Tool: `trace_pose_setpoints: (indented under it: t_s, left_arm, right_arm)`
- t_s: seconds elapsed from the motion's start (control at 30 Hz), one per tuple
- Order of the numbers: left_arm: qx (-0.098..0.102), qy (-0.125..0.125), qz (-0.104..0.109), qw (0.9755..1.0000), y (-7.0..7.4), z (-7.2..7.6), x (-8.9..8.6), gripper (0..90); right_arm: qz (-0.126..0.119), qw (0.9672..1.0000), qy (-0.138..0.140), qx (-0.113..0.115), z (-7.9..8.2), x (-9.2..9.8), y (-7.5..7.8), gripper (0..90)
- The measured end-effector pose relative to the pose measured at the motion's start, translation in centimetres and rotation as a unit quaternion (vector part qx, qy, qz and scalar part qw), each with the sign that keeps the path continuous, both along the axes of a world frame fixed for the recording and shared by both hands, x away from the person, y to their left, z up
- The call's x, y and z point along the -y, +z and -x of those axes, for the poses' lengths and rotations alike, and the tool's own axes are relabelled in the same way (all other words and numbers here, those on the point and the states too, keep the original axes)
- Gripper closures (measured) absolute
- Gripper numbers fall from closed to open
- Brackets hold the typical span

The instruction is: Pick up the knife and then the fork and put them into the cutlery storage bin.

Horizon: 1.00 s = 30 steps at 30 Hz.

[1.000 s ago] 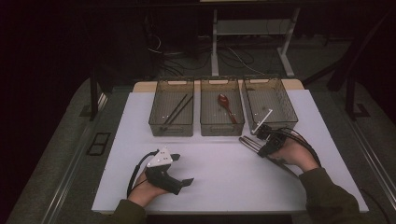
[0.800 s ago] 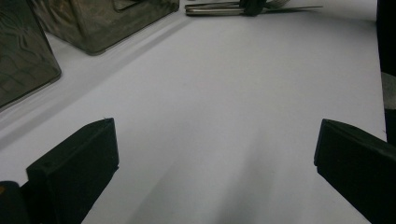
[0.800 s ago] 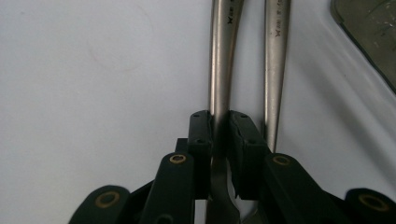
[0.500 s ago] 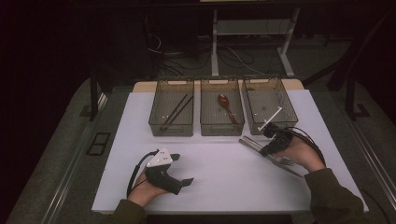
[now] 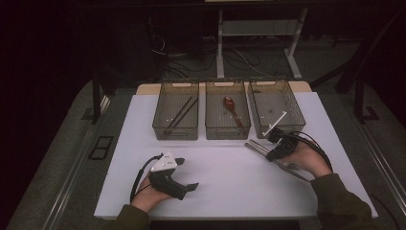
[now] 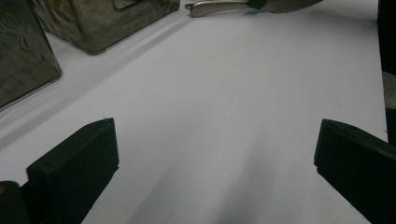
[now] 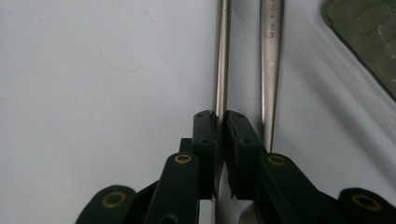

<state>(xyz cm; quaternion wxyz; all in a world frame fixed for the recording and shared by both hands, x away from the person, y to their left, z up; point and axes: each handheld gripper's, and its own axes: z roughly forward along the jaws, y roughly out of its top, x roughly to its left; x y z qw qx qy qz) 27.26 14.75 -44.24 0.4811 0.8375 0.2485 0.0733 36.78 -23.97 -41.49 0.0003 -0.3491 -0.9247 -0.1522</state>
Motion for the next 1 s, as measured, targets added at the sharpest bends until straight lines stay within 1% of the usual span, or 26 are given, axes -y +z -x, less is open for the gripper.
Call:
trace_pose_setpoints:
  t_s: [0.1,0.27,0.4,0.57,0.77,0.87,1.0]
  left_arm:
    - [0.001,0.001,0.001,1.0,0.0,0.0,0.0,0.0]
    - [0.001,0.0,0.0,1.0,0.0,0.0,-0.1,0.0]
    - [0.001,0.002,0.001,1.0,0.1,0.0,-0.1,0.0]
    - [0.002,0.003,0.002,1.0,0.1,0.0,-0.1,0.0]
    - [0.001,0.005,0.004,1.0,0.0,-0.1,-0.2,0.0]
    - [0.001,0.005,0.002,1.0,0.1,-0.1,-0.3,0.0]
    - [0.001,0.008,0.003,1.0,0.1,-0.1,-0.4,0.0]
  right_arm:
    - [0.004,1.0,0.001,0.001,0.0,-0.1,0.0,82.0]
    - [0.0,1.0,-0.002,0.002,0.0,0.1,0.1,82.3]
    - [-0.015,0.9998,-0.007,0.009,0.1,0.6,0.7,82.3]
    - [-0.053,0.9985,-0.011,0.013,0.2,1.4,1.6,82.3]
    - [-0.095,0.9952,-0.015,0.019,0.5,2.5,2.8,82.3]
    - [-0.119,0.9922,-0.02,0.031,0.6,3.2,3.7,82.3]
    - [-0.144,0.9873,-0.035,0.056,0.7,3.8,4.8,82.3]
